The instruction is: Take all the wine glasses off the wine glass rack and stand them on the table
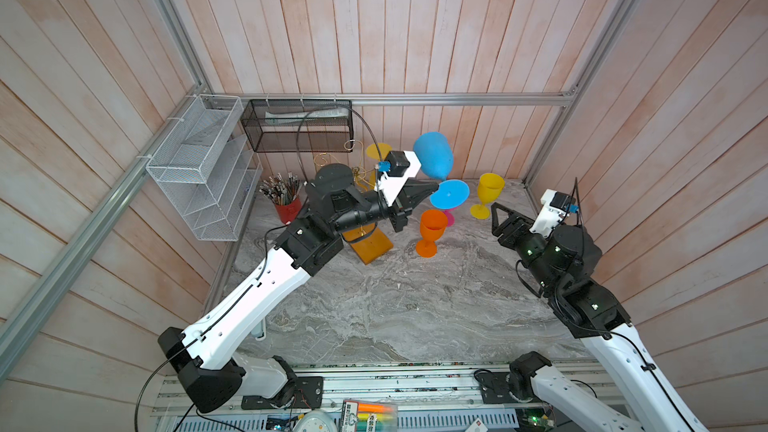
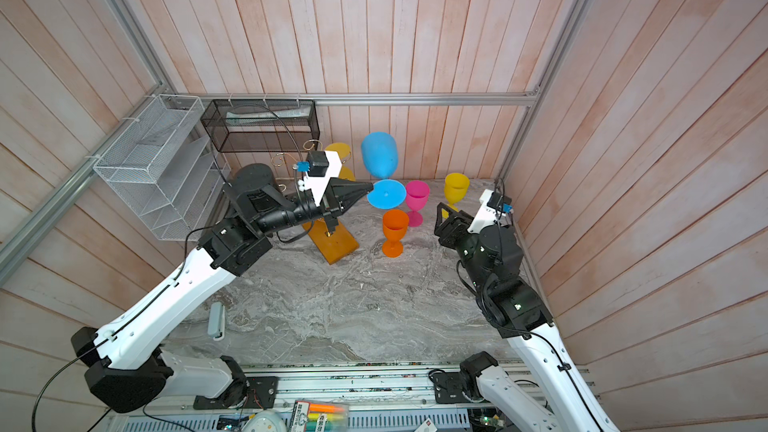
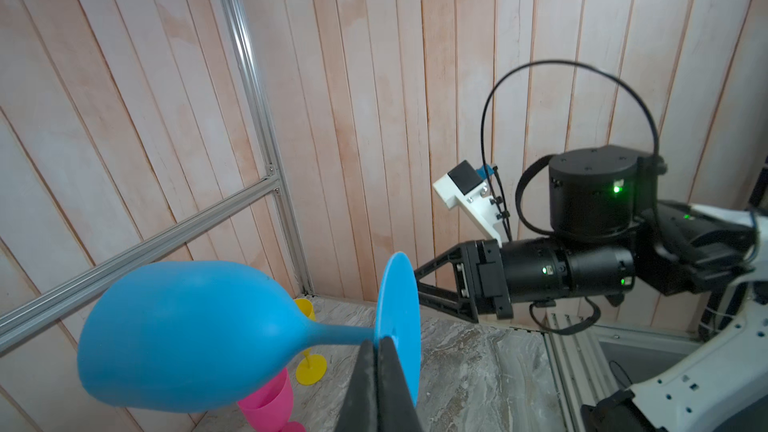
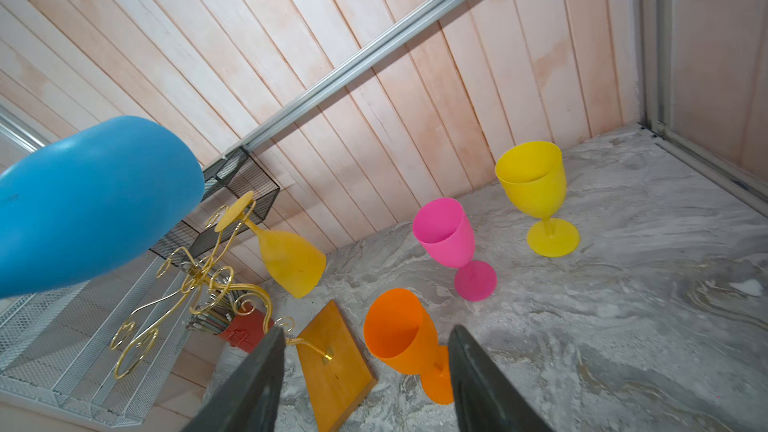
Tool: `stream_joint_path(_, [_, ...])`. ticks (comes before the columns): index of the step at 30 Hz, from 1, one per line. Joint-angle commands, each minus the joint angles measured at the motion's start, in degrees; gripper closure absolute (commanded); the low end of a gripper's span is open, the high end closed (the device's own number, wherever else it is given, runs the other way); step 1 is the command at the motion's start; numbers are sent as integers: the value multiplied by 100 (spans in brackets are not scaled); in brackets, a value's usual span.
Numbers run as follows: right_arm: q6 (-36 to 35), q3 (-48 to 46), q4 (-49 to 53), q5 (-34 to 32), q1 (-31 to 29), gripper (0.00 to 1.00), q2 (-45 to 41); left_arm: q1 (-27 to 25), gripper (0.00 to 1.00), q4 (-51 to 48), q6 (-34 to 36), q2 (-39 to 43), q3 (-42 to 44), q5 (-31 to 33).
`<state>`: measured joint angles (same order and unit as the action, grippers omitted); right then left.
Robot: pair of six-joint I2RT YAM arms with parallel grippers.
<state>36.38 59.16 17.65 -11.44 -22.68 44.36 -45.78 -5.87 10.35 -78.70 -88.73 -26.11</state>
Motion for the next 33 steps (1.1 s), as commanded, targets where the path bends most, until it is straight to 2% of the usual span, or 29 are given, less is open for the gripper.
stream_joint_path(1, [220, 384, 554, 572, 409, 37, -11, -438, 100, 612, 1196, -47, 551, 975])
stream_joint_path(6, [564, 669, 831, 1670, 966, 39, 272, -845, 100, 1630, 2103, -141, 1392, 2076])
stream_joint_path(7, [605, 706, 902, 1785, 997, 40, 336, -840, 100, 1922, 2272, -165, 1571, 2262])
stream_joint_path(8, [645, 722, 951, 1862, 1010, 40, 389, -1050, 100, 2159, 2436, -179, 1721, 2411])
stream_joint_path(14, [900, 683, 1067, 2218, 1032, 41, 532, -1185, 100, 3422, 3350, -474, 2269, 3076])
stream_joint_path(21, [1214, 631, 1080, 2560, 1037, 41, 610, -1363, 100, 4438, 4483, -1075, 2387, 3510])
stream_joint_path(33, [1632, 398, 883, 2807, 1043, 41, 679, -1552, 100, 5113, 5454, -1672, 2326, 3724])
